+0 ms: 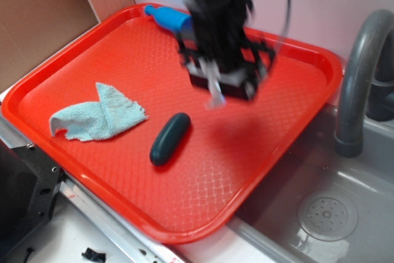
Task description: Grab the white paper.
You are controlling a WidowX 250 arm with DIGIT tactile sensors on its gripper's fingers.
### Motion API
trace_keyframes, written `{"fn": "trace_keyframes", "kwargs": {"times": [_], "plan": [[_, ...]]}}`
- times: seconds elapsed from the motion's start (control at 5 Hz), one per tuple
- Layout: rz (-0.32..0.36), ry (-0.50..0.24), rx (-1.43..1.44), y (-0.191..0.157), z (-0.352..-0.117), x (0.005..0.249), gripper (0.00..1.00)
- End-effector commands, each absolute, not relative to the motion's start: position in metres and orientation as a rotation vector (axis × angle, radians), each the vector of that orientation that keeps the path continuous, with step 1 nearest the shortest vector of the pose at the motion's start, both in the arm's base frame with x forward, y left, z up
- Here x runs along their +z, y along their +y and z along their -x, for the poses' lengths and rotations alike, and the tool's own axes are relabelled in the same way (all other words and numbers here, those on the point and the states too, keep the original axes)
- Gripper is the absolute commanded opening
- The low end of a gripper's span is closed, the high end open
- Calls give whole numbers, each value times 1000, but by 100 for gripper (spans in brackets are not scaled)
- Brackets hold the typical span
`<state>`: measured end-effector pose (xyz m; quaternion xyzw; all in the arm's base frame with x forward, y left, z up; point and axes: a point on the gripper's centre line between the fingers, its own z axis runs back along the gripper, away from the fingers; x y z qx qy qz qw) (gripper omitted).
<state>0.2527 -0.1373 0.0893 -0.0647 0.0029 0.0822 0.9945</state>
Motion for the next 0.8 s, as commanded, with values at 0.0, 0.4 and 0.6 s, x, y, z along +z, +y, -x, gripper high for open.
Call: {"fn": "trace_keyframes", "kwargs": {"times": [0.0,0.4,0.6], "plan": [[254,-41,64,-102,-220,163,0],[214,-63,165,-68,-174,211,0],[172,-136,222,-65,-169,208,0]]}}
